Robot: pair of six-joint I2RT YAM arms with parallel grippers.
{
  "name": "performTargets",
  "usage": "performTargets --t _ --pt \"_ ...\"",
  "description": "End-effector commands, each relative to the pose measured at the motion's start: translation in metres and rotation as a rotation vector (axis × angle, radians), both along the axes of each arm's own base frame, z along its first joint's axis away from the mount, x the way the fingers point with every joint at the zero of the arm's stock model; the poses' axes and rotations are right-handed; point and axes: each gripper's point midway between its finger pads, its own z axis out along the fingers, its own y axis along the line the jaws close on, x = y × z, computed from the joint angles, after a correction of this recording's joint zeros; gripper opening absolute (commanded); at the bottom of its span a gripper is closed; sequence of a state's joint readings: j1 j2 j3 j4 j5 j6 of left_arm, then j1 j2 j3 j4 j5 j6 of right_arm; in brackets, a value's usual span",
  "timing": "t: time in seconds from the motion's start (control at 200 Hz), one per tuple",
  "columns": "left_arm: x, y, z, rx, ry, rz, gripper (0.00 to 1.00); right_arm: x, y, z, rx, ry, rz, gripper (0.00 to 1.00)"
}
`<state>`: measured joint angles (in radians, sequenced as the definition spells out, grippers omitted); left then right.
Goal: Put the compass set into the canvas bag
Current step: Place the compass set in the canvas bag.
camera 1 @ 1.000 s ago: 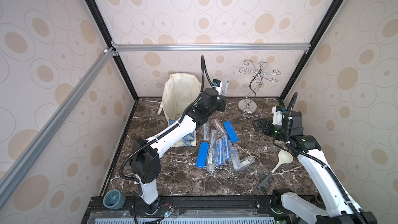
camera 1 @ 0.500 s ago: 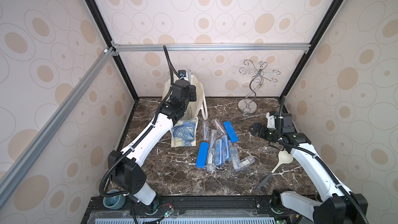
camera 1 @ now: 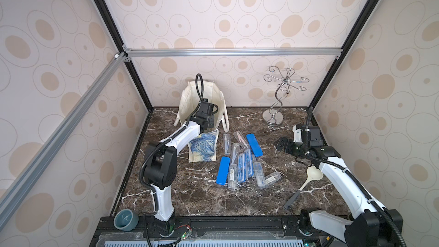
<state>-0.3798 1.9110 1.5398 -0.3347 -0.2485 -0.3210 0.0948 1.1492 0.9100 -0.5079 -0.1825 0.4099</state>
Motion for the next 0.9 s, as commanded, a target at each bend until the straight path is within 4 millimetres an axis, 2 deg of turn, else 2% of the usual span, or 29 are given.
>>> performTargets --t 0.0,0.115,0.2,0.37,0.45,0.535,0.67,0.825,0.895 --pt "0.004 0.003 0.009 -0.013 0.002 0.019 0.19 0.000 -0.003 -0.010 -0.017 0.024 -0.006 1.00" --pt "0.001 0.003 -0.004 -0.006 0.025 0.012 0.22 0.002 -0.003 -0.010 -0.016 0.026 -0.005 1.00" --pt "-0.001 0.005 -0.006 -0.002 0.026 0.016 0.24 0.003 -0.003 -0.012 -0.020 0.031 -0.004 1.00" --pt "0.001 0.002 0.004 -0.017 0.001 0.005 0.35 0.004 -0.002 -0.018 -0.023 0.056 0.002 1.00" --pt "0.003 0.001 0.011 -0.024 -0.016 -0.001 0.46 0.004 -0.003 -0.021 -0.025 0.070 0.004 1.00" --pt "0.004 -0.001 0.023 -0.036 -0.043 -0.004 0.56 0.004 -0.003 -0.025 -0.032 0.083 0.005 1.00" --pt "0.006 -0.005 0.046 -0.069 -0.092 -0.025 0.61 0.004 -0.007 -0.035 -0.059 0.120 0.001 1.00" --pt "0.003 -0.013 0.091 -0.144 -0.198 -0.069 0.73 0.002 -0.007 -0.047 -0.066 0.166 0.007 1.00" --pt "-0.003 -0.016 0.113 -0.180 -0.258 -0.092 0.83 0.002 -0.006 -0.050 -0.065 0.179 0.008 1.00"
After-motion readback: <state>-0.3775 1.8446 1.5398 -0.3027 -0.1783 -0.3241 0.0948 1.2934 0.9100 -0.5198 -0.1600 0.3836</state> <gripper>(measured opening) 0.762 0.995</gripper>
